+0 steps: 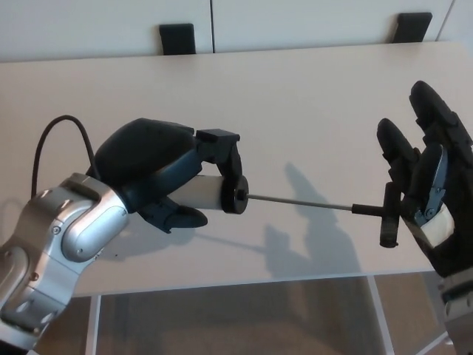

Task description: The robot walks towards a desk on which an air pump is kept in the middle. It lifts it up and holds it with its left hand and uses its right hand to compress it by pushing its handle inwards.

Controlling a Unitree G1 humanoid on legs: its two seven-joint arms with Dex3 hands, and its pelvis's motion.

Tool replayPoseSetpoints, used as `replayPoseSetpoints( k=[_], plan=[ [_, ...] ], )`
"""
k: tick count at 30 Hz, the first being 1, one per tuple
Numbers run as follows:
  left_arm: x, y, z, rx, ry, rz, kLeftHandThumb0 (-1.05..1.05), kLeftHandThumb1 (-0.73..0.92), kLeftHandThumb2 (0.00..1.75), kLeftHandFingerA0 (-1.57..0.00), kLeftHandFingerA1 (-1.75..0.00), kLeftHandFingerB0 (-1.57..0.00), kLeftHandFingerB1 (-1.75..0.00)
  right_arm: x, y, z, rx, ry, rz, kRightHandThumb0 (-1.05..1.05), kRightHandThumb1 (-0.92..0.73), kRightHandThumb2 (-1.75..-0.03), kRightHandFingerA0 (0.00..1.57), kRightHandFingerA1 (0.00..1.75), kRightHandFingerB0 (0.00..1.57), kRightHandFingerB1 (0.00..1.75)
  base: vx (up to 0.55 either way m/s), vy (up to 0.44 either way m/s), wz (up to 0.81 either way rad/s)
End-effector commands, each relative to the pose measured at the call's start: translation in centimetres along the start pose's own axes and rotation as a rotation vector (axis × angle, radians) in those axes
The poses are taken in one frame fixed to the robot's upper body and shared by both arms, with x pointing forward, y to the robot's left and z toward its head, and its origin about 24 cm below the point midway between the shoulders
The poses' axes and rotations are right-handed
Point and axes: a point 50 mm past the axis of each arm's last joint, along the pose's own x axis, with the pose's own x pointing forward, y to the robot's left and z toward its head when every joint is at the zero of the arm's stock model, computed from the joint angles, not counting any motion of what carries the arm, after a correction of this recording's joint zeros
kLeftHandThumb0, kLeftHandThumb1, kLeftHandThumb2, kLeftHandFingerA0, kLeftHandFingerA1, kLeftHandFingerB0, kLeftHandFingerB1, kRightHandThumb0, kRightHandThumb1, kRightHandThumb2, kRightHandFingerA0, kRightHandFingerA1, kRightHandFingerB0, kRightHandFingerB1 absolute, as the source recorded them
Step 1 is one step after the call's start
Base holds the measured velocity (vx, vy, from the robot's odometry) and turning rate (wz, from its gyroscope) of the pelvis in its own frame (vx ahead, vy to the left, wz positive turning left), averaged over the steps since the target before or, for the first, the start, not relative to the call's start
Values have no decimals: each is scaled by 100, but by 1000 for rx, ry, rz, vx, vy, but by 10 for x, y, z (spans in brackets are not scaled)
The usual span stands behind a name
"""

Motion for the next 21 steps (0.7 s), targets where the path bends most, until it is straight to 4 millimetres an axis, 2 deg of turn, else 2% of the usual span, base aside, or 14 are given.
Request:
replayPoseSetpoints(
  k=[1,2,4,5,6,7,8,9,11,12,14,15,19,21],
  plan=[
    [-2,2,-3,20,12,-20,-11,79,58,-70,-165,-65,-106,-1,-1,0,8,10,-9,-96,-83,-116,8,11,8,9,0,0,0],
    [-3,2,-5,22,20,-21,-12,78,58,-70,-163,-69,-99,-2,-2,1,14,9,-9,-91,-79,-115,7,15,7,12,0,0,0],
    [-3,2,-7,25,28,-22,-12,78,58,-70,-163,-69,-99,-2,-2,2,21,8,-9,-91,-79,-115,7,15,7,12,0,0,0],
    [-3,4,-8,30,30,-18,-12,82,54,-72,-172,-56,-111,-1,-2,3,26,3,-10,-91,-77,-113,9,17,8,14,0,0,0],
    [-2,5,-9,33,31,-15,-12,82,54,-72,-172,-56,-111,0,-3,3,30,-1,-10,-91,-77,-113,9,17,8,14,0,0,0],
    [-2,5,-10,36,31,-13,-17,77,59,-79,-165,-61,-99,0,-3,4,32,-2,-11,-91,-77,-113,9,18,9,15,0,0,0],
    [-2,6,-10,37,31,-12,-17,77,59,-79,-165,-61,-99,1,-3,4,34,-1,-11,-91,-77,-113,9,18,9,15,0,0,0],
    [-1,5,-9,33,28,-8,-12,82,53,-75,-174,-53,-124,1,-2,3,33,1,-12,-91,-77,-113,9,19,8,14,0,0,0],
    [-1,5,-9,28,26,-4,-12,82,53,-75,-174,-53,-124,1,-2,3,31,2,-12,-91,-77,-113,9,19,8,14,0,0,0],
    [1,5,-7,21,20,-5,-13,83,60,-68,-166,-65,-100,1,0,3,28,2,-9,-91,-79,-114,9,22,8,13,0,0,0],
    [2,5,-5,12,14,-6,-13,83,60,-68,-166,-65,-100,2,1,3,24,2,-5,-91,-79,-114,9,22,8,13,0,0,0],
    [4,4,-3,14,5,-5,-12,83,61,-69,-164,-72,-83,3,2,4,23,2,-2,-90,-79,-114,9,23,8,14,0,0,0],
    [10,0,9,17,-34,-1,-12,79,62,-73,-158,-76,-76,6,7,3,34,-1,4,-91,-78,-114,9,20,8,14,0,0,0],
    [19,-4,24,-14,-72,24,-15,75,62,-75,-156,-78,-68,9,12,0,66,3,5,-94,-82,-115,7,14,7,9,0,0,0]
  ],
)
